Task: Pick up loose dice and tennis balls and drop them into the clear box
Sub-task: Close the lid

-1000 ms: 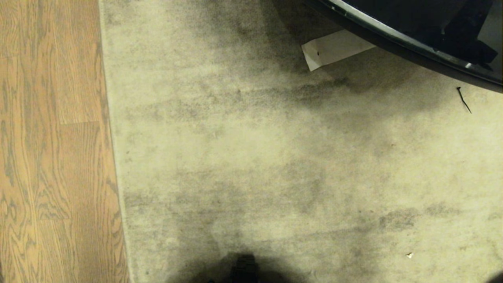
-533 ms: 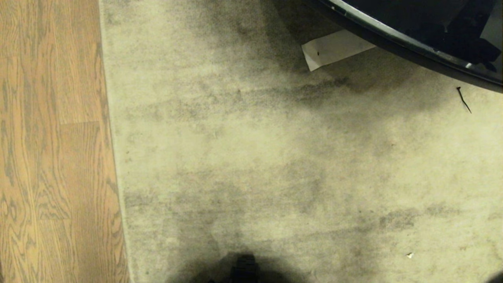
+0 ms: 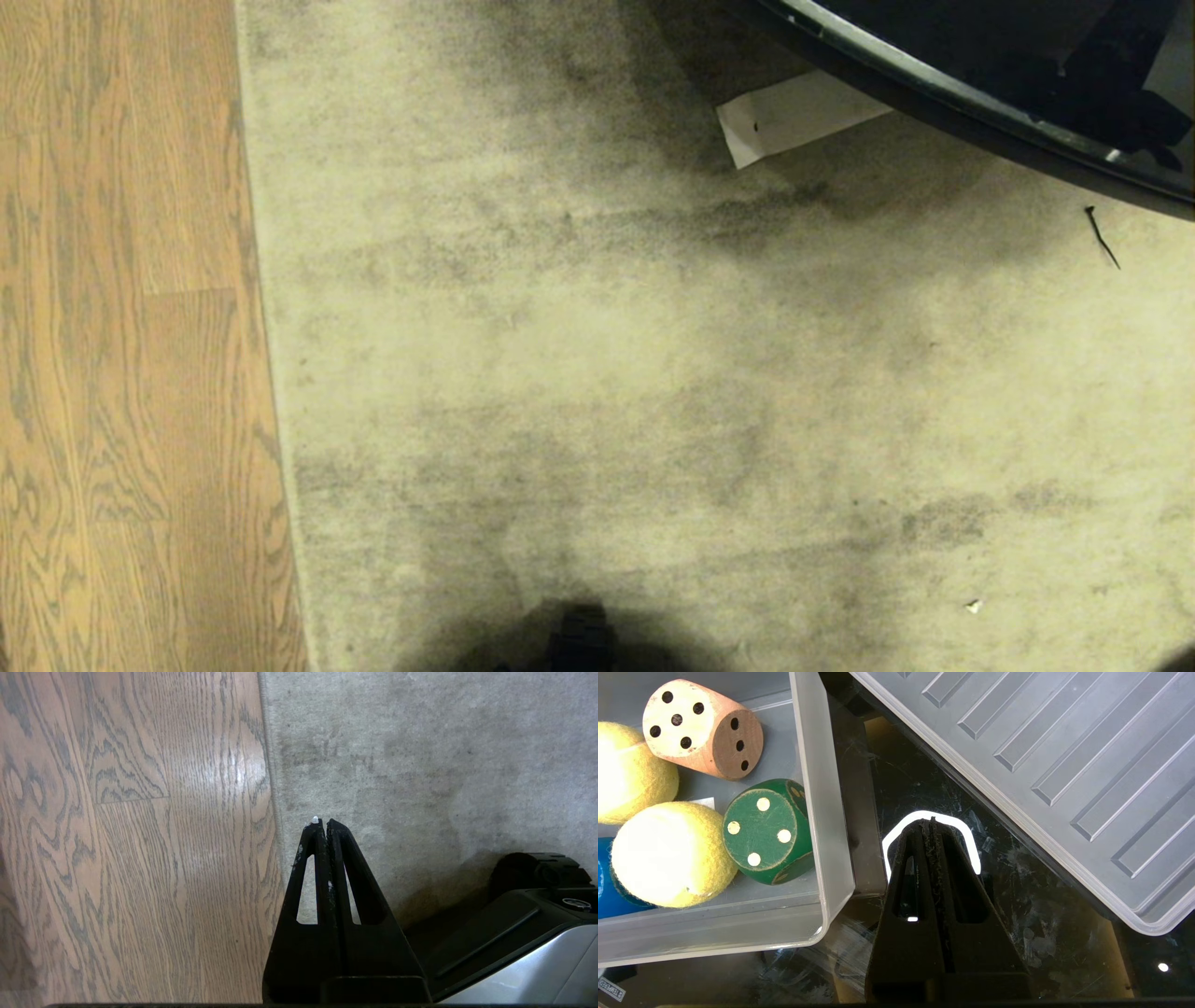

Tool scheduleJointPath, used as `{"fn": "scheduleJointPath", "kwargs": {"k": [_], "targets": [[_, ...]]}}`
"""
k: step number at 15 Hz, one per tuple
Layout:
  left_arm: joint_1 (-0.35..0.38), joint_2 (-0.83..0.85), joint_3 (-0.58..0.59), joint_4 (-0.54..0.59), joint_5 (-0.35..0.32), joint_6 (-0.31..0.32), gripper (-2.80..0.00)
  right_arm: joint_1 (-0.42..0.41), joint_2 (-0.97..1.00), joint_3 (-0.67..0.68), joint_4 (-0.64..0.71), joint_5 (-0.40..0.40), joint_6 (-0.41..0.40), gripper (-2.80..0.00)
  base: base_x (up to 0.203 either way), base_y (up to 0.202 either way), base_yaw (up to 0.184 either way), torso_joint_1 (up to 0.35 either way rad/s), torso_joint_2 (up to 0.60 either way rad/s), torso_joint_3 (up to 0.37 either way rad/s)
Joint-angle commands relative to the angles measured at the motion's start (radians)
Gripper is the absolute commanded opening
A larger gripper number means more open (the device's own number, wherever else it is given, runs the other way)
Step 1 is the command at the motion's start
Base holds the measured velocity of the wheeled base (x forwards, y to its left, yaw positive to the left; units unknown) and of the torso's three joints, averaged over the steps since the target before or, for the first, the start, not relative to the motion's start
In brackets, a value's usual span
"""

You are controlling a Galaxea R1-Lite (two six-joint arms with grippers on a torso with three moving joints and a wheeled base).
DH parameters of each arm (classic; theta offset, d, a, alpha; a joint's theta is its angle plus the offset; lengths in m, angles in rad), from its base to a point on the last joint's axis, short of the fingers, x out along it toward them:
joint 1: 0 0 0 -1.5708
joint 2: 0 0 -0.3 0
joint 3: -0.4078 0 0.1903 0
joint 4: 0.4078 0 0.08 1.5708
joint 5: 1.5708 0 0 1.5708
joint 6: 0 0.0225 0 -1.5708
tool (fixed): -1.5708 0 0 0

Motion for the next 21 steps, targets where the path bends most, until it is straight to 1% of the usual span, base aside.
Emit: {"fn": "scheduleJointPath", "kwargs": {"k": [1,5,18,21], "targets": [[0.0,0.0,0.003,-0.001,0.0,-0.002,-2.8,0.0,0.001,0.0,0.002,0.003,0.002,-2.8,0.0,0.0,0.0,0.0,0.0,0.0],[0.0,0.0,0.003,-0.001,0.0,-0.002,-2.8,0.0,-0.004,0.0,0.002,0.003,0.005,-2.8,0.0,0.0,0.0,0.001,0.0,0.076],[0.0,0.0,0.003,0.001,0.0,-0.002,-2.8,0.0,-0.008,0.014,0.005,0.003,0.011,-2.8,0.0,0.0,0.0,0.003,0.0,0.197],[0.0,0.0,0.003,0.0,0.0,-0.003,-2.8,-0.001,-0.01,0.016,0.025,0.003,0.011,-2.8,0.0,0.0,0.0,0.002,0.0,0.196]]}}
